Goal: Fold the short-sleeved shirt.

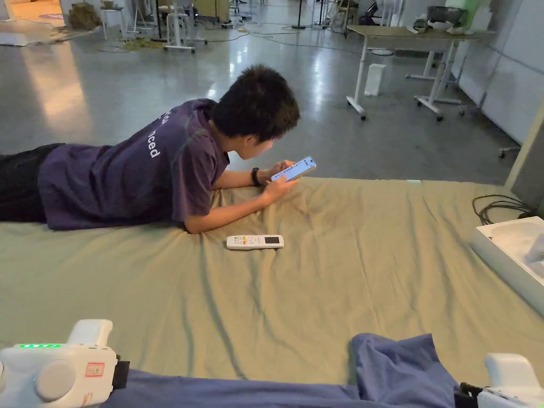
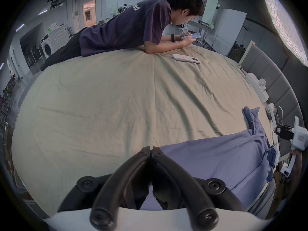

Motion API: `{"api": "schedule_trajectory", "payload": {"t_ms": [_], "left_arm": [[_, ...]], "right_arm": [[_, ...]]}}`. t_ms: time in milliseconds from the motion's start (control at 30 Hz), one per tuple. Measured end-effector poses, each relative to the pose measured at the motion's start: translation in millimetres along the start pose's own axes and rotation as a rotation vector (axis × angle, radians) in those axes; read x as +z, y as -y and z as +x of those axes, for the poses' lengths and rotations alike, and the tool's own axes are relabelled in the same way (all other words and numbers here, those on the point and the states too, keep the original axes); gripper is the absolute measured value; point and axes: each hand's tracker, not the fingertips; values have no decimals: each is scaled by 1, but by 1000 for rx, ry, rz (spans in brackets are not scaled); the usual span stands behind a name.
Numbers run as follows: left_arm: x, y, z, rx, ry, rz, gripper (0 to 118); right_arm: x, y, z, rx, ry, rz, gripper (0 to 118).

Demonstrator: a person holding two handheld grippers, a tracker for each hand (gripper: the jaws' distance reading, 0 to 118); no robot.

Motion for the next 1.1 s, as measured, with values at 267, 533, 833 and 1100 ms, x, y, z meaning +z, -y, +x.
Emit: {"api": "schedule_trajectory", "payload": {"t_ms": [267,533,833,1100], "left_arm": [[6,11,7,-29,-47,9,2],[9,13,3,1,-63,2,2],[7,15,1,6,-64,-6,2],[40,22,-1,35,-35,31,2]], "right_arm": [[-97,-35,21,3,-58,-199,94],[-123,-35,2,45,-38,-297,42],[-98,-33,10,-38,-105,-191,1],[-15,-34,22,-40,-161,-40,1]]}}
